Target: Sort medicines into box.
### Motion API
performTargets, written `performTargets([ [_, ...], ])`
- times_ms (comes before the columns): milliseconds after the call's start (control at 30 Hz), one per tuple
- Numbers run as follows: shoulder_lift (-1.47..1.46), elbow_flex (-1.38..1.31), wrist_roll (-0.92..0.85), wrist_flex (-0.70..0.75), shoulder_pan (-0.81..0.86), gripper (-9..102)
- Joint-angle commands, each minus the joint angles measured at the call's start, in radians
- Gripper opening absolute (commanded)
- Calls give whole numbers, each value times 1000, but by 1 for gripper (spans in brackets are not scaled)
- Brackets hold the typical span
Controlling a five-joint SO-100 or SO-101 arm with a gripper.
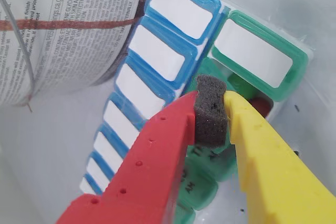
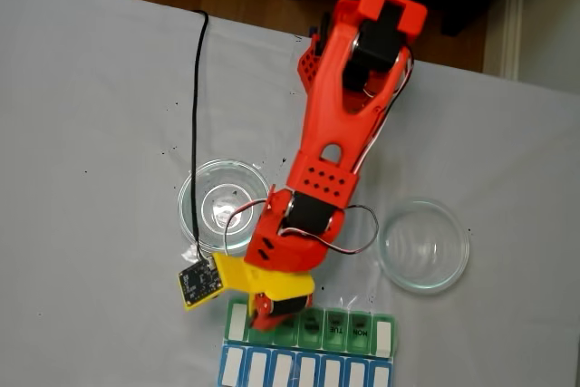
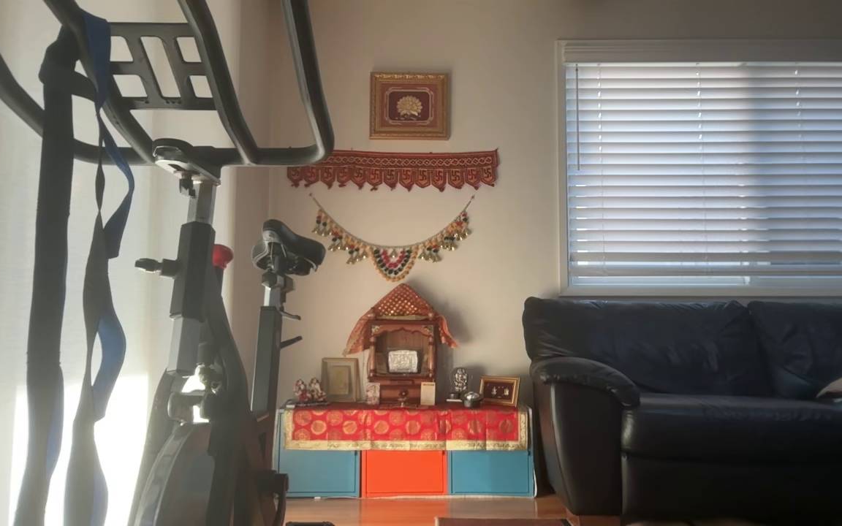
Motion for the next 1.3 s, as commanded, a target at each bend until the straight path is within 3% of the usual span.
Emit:
performTargets([
  [0,149,11,-23,6,-29,1],
  [200,141,20,-83,129,-87,1],
  [567,94,-38,-55,84,-89,1],
  [800,193,-207,259,167,-57,1],
  [967,156,-281,348,153,-28,1],
  [1167,63,-236,247,26,-18,1],
  [1267,14,-216,153,38,-31,1],
])
